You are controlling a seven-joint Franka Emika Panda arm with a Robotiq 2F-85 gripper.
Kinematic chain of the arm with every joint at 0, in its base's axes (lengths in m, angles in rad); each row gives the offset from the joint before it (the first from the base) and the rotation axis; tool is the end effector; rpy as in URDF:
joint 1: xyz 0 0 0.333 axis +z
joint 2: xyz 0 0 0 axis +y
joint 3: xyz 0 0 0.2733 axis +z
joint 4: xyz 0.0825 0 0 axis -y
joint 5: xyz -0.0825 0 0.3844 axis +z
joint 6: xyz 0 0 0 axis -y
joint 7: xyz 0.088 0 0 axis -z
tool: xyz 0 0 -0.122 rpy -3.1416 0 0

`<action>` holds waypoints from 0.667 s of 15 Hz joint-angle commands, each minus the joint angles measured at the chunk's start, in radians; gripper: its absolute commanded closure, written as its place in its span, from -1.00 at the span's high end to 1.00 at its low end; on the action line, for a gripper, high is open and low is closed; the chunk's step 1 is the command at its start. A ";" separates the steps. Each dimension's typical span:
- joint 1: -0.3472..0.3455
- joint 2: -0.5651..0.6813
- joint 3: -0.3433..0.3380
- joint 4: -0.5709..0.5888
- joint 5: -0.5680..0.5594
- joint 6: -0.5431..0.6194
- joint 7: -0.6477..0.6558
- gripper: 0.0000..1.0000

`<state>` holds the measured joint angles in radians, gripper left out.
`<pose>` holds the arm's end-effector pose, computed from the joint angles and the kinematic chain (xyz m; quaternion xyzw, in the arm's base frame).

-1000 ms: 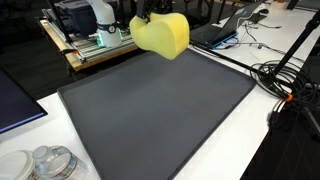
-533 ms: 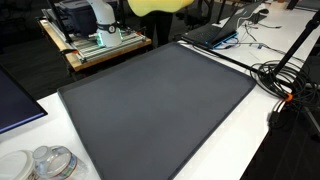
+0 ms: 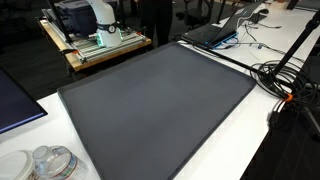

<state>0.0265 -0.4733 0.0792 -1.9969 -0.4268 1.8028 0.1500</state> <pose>0.4479 0.0134 0.6309 0.9642 -0.0034 0.1621 0.2099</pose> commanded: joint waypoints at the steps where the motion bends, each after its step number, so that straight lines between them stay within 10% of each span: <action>1: -0.020 0.022 0.024 0.125 -0.011 -0.029 -0.015 -0.95; 8: -0.036 0.145 0.053 0.419 -0.003 -0.083 -0.004 -0.95; 9: -0.038 0.160 0.058 0.447 -0.013 -0.081 0.004 -0.30; 10: -0.034 0.175 0.061 0.477 -0.011 -0.095 0.000 -0.28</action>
<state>0.0029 -0.3696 0.1171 -1.6496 -0.4268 1.7657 0.1501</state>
